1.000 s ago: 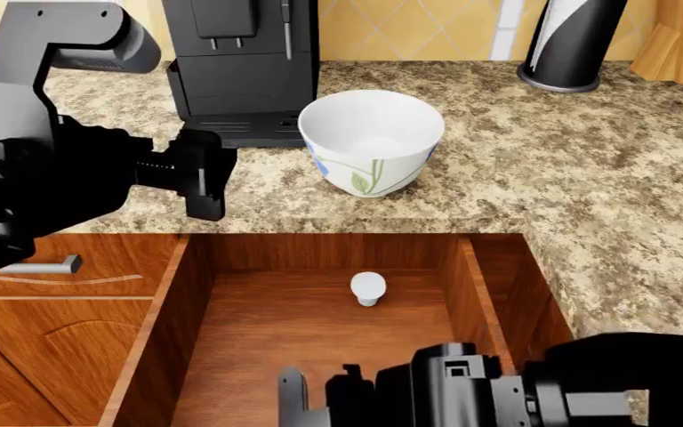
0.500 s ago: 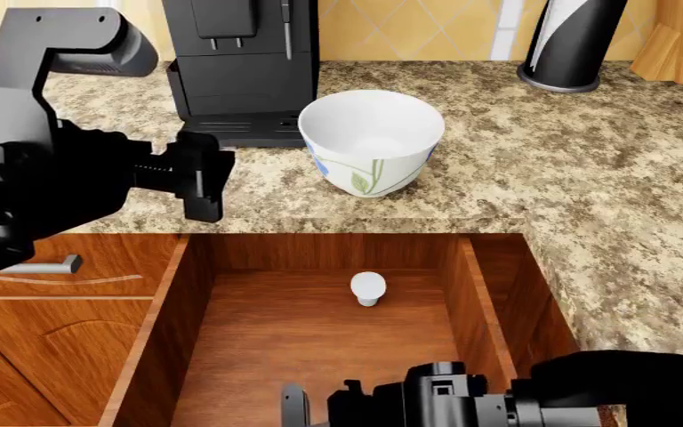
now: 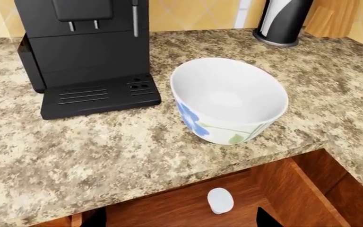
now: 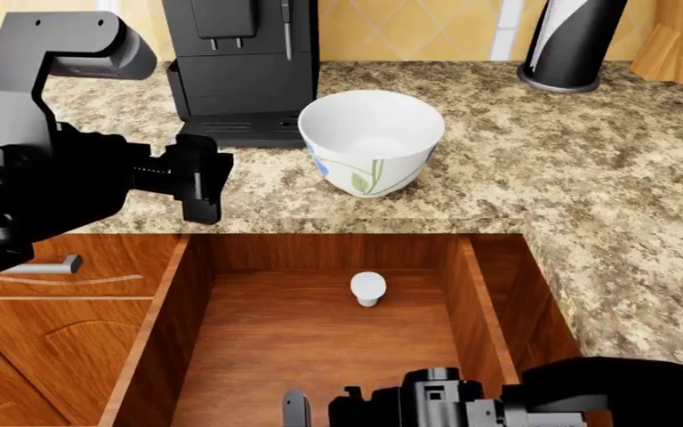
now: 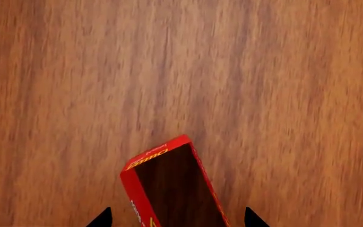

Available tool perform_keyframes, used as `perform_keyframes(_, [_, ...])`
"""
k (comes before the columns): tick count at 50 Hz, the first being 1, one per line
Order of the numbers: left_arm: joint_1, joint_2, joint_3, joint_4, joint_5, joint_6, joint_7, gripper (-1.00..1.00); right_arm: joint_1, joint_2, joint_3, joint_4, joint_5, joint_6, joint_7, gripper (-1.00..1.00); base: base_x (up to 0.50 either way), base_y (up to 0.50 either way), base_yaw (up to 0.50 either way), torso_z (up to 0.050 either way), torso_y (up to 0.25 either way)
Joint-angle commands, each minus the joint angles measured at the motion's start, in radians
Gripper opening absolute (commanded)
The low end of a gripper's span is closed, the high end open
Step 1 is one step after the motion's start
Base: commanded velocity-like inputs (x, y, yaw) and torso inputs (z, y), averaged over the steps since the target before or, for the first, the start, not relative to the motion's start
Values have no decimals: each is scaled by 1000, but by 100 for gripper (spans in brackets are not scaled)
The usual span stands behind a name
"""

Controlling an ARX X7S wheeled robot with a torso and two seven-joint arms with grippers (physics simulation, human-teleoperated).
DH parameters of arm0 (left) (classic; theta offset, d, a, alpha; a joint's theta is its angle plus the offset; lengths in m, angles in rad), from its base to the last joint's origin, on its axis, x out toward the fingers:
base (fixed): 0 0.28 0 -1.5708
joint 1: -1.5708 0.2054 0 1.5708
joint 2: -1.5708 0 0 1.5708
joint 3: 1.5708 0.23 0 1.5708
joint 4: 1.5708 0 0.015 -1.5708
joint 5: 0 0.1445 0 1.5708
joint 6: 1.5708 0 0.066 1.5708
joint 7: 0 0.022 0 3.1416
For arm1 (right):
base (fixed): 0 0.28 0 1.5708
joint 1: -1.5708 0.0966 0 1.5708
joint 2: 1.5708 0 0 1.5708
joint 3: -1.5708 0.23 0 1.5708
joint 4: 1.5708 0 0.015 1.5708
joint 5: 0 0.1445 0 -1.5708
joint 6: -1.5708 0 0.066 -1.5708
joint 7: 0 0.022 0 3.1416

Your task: Place the bar in the bowl and close the drawer.

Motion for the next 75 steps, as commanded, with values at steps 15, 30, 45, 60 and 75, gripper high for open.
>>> perform_keyframes(15, [8, -4, 6, -6, 17, 5, 18, 100, -79, -9, -47, 60, -94, -86, -25, -100, 1, 3, 3, 0, 0])
perform_keyframes(30, [6, -3, 12, -11, 22, 9, 20, 100, -68, 17, -23, 35, -132, -126, 34, -100, 0, 3, 4, 0, 0])
perform_keyframes(45, [-6, 5, 20, -15, 20, 13, 16, 100, 70, 126, 100, -113, -85, -100, 98, -100, 0, 1, 1, 0, 0])
perform_keyframes(60, [-25, 5, 24, -18, 23, 15, 11, 100, 197, 217, 228, -233, -3, -70, 122, -100, 0, 0, 0, 0, 0])
perform_keyframes(75, [-75, -1, 17, 1, -21, 24, -22, 100, 395, 327, 428, -403, 186, 40, 169, -100, 0, 0, 0, 0, 0])
